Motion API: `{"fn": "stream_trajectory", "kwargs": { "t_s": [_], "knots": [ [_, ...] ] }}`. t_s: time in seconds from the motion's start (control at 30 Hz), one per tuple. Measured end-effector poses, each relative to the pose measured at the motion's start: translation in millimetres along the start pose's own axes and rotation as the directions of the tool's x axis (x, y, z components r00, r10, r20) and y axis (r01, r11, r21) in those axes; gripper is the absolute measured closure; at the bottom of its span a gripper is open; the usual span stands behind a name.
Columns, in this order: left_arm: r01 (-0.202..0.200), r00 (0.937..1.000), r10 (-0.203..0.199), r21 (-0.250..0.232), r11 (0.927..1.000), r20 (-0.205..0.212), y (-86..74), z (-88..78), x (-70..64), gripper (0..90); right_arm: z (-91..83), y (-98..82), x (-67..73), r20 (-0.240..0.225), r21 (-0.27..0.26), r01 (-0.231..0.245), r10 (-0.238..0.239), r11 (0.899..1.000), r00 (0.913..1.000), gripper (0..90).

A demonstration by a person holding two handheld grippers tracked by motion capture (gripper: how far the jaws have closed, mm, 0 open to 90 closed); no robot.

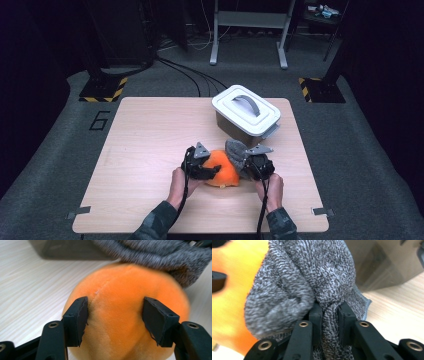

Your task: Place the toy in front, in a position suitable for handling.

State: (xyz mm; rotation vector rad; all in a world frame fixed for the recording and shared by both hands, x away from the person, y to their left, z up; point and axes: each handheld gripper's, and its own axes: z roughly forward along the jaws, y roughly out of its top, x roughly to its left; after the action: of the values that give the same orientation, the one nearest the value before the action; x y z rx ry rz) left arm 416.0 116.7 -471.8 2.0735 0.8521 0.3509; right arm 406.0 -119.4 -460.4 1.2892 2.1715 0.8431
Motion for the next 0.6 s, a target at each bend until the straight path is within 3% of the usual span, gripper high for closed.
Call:
{"fn": "stream_trajectory", "kwargs": {
  "t_s": [0.07, 0.23, 0.33, 0.4, 0.53, 0.6],
  "knots": [
    [0.016, 0.9997, -0.016, -0.01, 0.9998, 0.017, -7.8, -1.0, 4.9, 38.1, 5.1, -7.6, 1.6, -0.032, 0.001, -0.001, 0.001, 1.0, 0.9995, 76.5],
    [0.029, 0.9993, -0.028, -0.02, 0.9994, 0.022, -11.8, 0.7, 4.3, 38.2, 15.0, -12.8, 6.4, -0.034, 0.036, 0.006, -0.005, 0.999, 0.9994, 76.5],
    [0.033, 0.9988, -0.033, -0.018, 0.9993, 0.037, -12.9, -0.6, 7.8, 38.3, 20.2, -20.6, 1.5, -0.018, 0.114, 0.018, -0.016, 0.993, 0.9997, 76.5],
    [0.037, 0.9987, -0.037, -0.021, 0.9991, 0.036, -13.6, -0.9, 8.3, 38.3, 19.9, -24.6, 1.5, -0.024, 0.129, 0.018, -0.015, 0.991, 0.9996, 76.5],
    [0.047, 0.998, -0.045, -0.03, 0.9985, 0.043, -16.3, -3.0, 10.9, 38.3, 3.9, -16.1, 1.4, -0.012, 0.09, 0.009, -0.008, 0.996, 0.9999, 76.5],
    [0.061, 0.9968, -0.059, -0.036, 0.9975, 0.054, -18.3, -3.6, 11.9, 38.3, -15.6, -2.4, 3.5, -0.029, 0.007, -0.002, 0.002, 1.0, 0.9996, 76.5]
  ]
}}
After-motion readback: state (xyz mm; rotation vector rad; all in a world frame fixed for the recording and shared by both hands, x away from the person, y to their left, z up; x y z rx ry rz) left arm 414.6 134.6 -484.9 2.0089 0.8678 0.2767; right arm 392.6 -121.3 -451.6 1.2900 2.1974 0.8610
